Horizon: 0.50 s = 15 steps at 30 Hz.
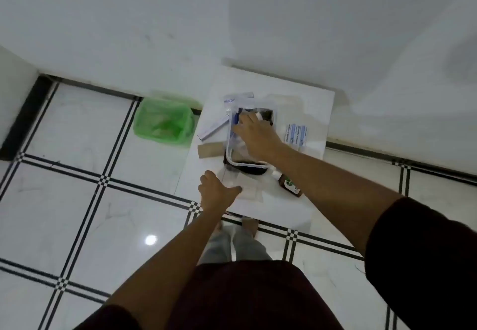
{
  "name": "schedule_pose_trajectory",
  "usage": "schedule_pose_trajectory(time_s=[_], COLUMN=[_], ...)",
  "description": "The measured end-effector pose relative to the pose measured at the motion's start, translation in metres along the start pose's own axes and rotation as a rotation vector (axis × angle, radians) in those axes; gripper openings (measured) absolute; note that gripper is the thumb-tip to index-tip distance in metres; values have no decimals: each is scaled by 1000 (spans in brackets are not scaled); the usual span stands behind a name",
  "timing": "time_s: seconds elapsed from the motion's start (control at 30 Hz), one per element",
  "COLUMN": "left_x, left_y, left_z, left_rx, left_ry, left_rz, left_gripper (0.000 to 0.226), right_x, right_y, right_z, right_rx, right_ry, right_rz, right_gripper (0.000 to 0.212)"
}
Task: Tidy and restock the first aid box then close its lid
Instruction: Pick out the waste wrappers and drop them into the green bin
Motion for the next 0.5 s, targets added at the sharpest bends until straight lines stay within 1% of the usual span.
schedule_pose_trajectory(time_s=[0.03, 0.07, 0.1, 0.13, 0.23, 0.33, 0.4, 0.47, 0.5], left_x=[-8, -13, -16, -18, -23, -19, -11, -1, 5], left_y=[2, 3, 2, 0, 7, 15, 15, 15, 15], left_z=[-1, -3, -4, -4, -1, -3, -3, 2, 5], left_rx=[20, 26, 18, 9, 17, -62, -98, -63, -37], left_ry=[56, 106, 139, 135, -53, -4, -3, -87, -157], left_rz=[44, 47, 48, 41, 78, 121, 138, 179, 197], left_gripper=[91, 98, 100, 98, 74, 37, 16, 11, 11], right_x=[0, 2, 3, 5, 7, 7, 7, 2, 1], right_y=[3, 4, 3, 2, -5, -6, -2, 3, 4], right_z=[-3, -6, -9, -10, -14, -20, -18, -13, -9], right_rx=[8, 19, 24, 24, 26, 54, 40, 22, 29], right_ry=[-52, -80, -119, -177, -278, -198, -111, -75, -100], right_rz=[20, 5, -27, -46, -110, -128, -67, 36, 62], right_gripper=[43, 39, 35, 32, 27, 34, 44, 55, 57])
Point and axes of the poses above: each hand's wrist, its own y-axis towards the middle knuckle, its own x-axis out of the back of the hand, z = x × y, the point moved 6 cm from there along y, towards the middle knuckle, and after that the axes turned 6 degrees about y, right-handed, at the moved point
